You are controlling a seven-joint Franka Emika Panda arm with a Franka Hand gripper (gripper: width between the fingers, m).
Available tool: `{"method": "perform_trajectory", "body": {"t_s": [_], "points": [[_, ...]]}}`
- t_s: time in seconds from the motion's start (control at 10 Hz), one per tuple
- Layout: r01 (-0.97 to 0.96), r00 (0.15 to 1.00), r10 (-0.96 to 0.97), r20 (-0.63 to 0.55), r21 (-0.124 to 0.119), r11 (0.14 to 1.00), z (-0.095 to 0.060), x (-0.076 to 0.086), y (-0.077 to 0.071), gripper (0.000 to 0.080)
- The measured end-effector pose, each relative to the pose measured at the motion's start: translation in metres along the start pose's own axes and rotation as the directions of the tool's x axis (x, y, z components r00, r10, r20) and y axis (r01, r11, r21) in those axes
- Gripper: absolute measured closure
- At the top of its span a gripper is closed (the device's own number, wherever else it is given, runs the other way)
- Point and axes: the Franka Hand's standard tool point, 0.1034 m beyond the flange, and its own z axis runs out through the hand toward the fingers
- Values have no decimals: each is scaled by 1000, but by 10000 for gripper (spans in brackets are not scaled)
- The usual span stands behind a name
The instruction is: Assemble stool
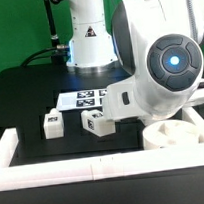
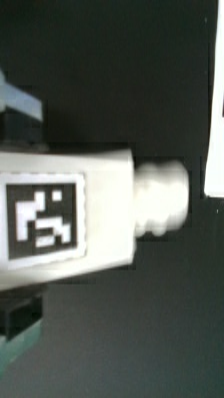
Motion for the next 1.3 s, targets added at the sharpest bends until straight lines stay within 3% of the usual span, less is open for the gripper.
{"method": "perform_trajectory", "body": {"t_s": [0.6, 0.9, 1.0, 1.1, 1.2, 1.3], "points": [[2, 1000, -2, 1, -1, 1000, -2, -1, -1, 464], [106, 992, -106, -71, -13, 994, -68, -32, -10, 462], [117, 990, -118, -81, -16, 993, -77, -39, -10, 462], [113, 990, -114, -85, -14, 994, -75, -37, -10, 462], [83, 982, -75, -171, 36, 996, -65, -16, -12, 462], [82, 974, -73, -216, 32, 996, -64, -17, -10, 462]]}}
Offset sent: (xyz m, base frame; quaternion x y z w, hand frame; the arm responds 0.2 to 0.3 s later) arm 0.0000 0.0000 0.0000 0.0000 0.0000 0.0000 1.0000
